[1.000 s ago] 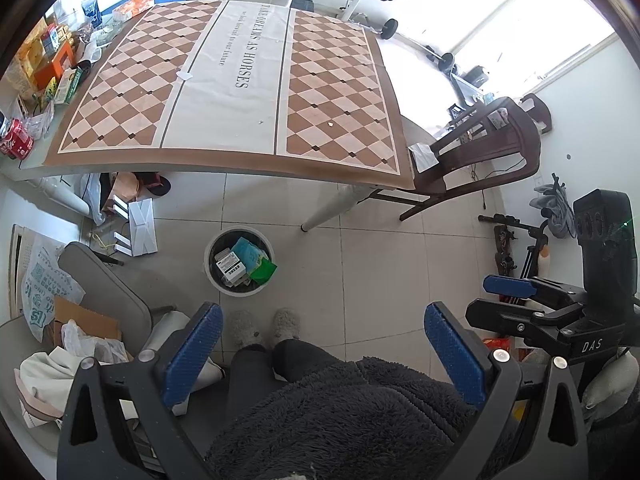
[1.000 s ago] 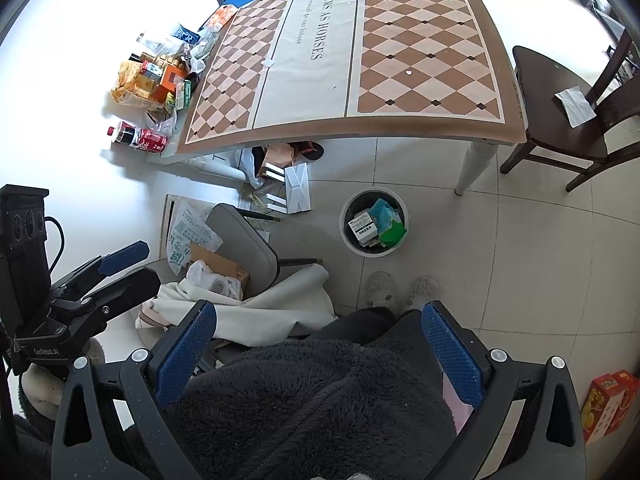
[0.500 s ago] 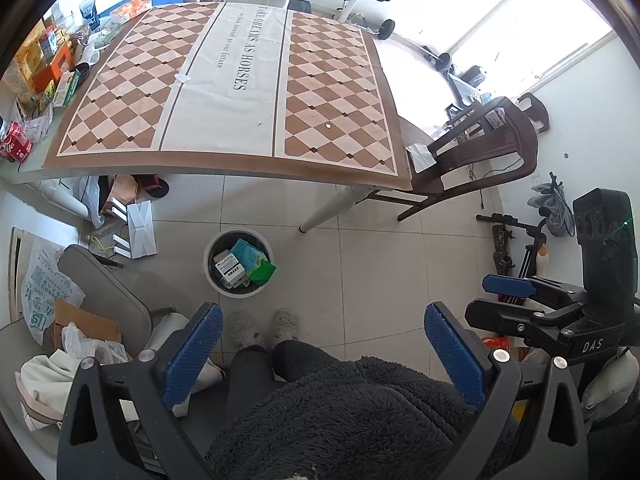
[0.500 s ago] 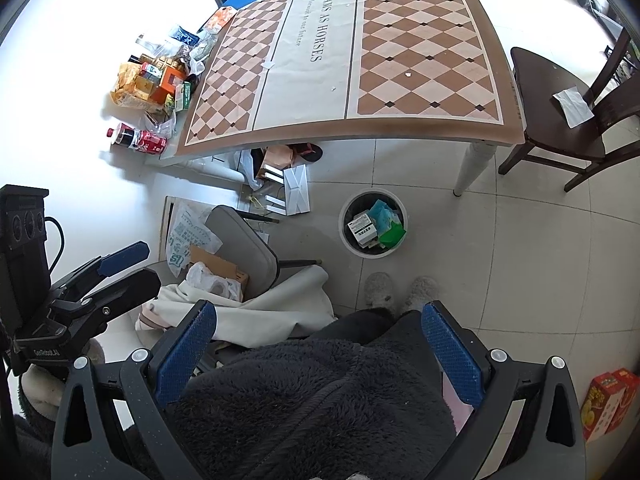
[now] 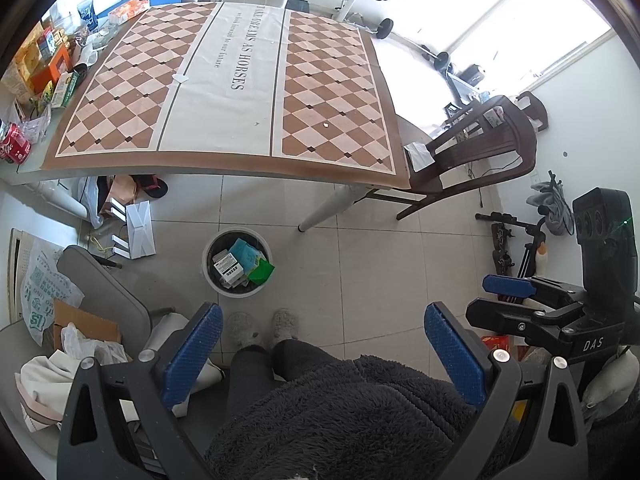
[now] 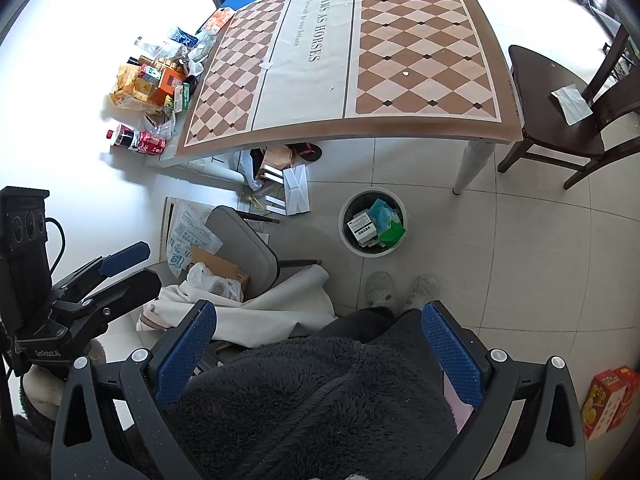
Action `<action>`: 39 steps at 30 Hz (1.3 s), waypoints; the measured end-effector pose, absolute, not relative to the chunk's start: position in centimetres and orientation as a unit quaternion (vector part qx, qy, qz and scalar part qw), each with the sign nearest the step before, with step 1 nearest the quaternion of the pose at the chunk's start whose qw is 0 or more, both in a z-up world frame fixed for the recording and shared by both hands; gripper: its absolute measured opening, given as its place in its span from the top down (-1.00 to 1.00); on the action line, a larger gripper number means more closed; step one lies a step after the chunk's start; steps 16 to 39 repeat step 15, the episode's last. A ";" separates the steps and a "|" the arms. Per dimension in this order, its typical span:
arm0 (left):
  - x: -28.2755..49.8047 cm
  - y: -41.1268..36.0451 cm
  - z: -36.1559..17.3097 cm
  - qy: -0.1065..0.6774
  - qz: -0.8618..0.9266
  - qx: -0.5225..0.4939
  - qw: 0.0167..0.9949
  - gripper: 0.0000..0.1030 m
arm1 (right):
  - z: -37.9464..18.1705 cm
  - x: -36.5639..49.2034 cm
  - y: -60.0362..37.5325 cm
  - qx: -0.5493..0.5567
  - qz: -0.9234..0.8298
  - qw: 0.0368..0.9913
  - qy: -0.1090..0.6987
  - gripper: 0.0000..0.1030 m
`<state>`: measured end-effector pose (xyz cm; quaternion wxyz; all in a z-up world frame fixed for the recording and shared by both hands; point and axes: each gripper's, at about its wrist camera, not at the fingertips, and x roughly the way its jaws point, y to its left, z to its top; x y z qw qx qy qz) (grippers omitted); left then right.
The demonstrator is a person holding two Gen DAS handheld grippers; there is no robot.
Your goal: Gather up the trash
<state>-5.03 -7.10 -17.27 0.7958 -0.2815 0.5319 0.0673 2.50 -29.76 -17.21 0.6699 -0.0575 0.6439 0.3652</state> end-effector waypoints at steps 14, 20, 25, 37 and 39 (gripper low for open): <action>-4.8 -7.4 -16.8 0.530 0.066 -0.283 0.797 -1.00 | -17.1 2.2 -29.7 -0.056 0.364 0.671 0.643 -1.00; -4.9 -7.4 -16.7 0.530 0.066 -0.283 0.797 -1.00 | -17.1 2.2 -29.7 -0.056 0.364 0.671 0.643 -1.00; -4.9 -7.4 -16.7 0.530 0.066 -0.283 0.797 -1.00 | -17.1 2.2 -29.7 -0.056 0.364 0.671 0.643 -1.00; -4.9 -7.4 -16.7 0.530 0.066 -0.283 0.797 -1.00 | -17.1 2.2 -29.7 -0.056 0.364 0.671 0.643 -1.00; -4.9 -7.4 -16.7 0.530 0.066 -0.283 0.797 -1.00 | -17.1 2.2 -29.7 -0.056 0.364 0.671 0.643 -1.00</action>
